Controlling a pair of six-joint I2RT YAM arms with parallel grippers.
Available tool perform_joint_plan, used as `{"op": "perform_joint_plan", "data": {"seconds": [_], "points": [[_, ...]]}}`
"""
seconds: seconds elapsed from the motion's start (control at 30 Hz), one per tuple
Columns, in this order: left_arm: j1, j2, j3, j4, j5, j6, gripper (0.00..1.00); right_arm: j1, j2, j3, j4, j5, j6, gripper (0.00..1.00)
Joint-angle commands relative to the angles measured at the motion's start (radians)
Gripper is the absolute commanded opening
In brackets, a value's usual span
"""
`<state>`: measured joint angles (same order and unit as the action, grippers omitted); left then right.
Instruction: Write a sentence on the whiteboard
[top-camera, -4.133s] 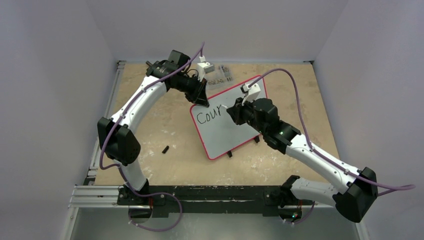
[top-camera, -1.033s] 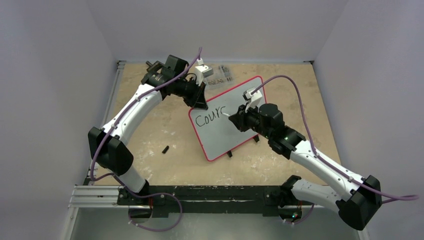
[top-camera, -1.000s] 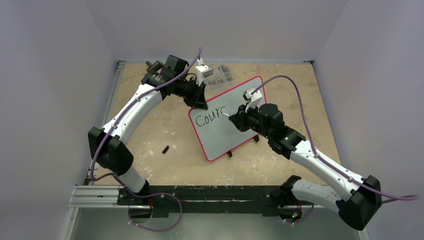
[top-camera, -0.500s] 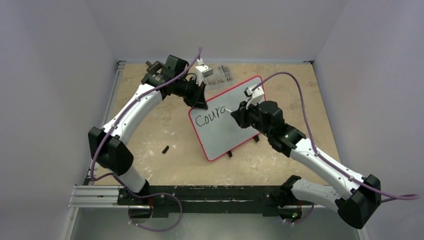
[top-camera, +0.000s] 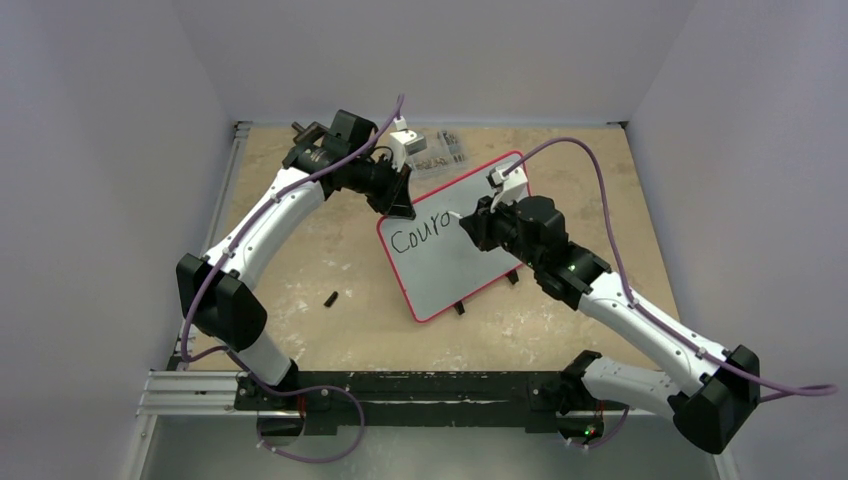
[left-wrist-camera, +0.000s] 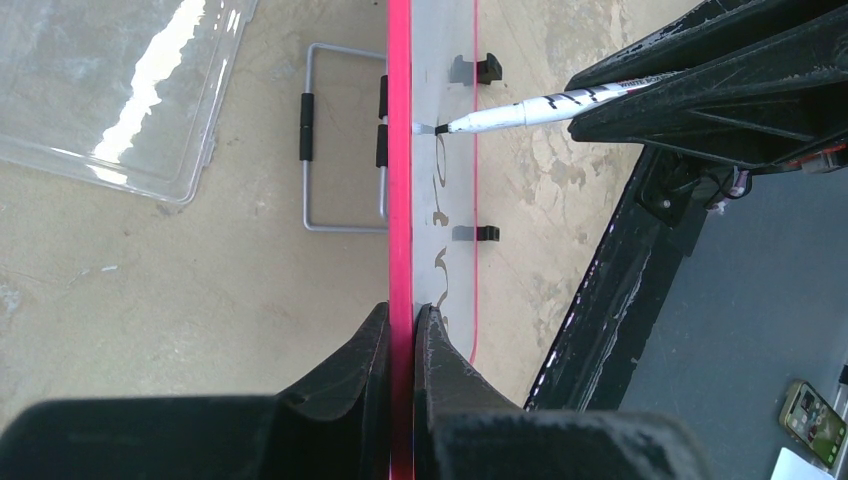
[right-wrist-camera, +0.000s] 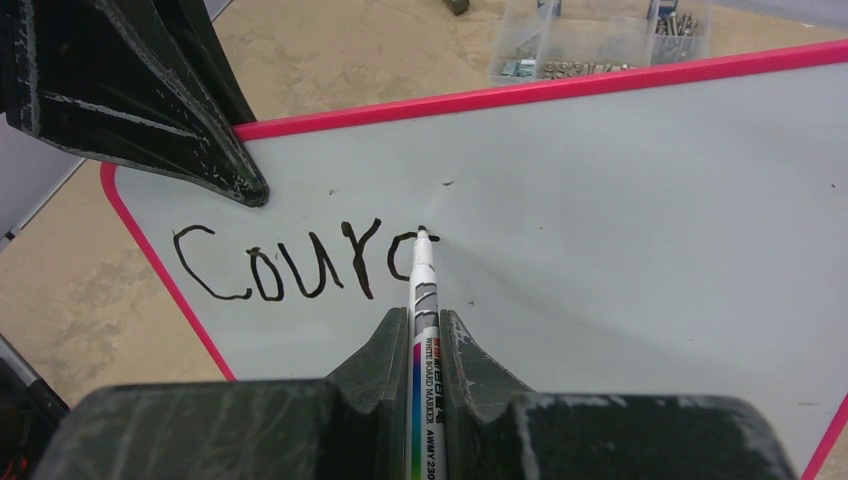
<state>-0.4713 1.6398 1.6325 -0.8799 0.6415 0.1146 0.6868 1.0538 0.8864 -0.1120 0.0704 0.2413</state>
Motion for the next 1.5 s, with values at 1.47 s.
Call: {"op": "perform_joint_plan", "data": {"seconds": [1.47], "points": [[-0.015, 0.012, 0.018, -0.021, -0.053, 0.057, 0.0, -0.016, -0.024, 0.056, 0.005, 0.135, -0.006, 0.0]]}}
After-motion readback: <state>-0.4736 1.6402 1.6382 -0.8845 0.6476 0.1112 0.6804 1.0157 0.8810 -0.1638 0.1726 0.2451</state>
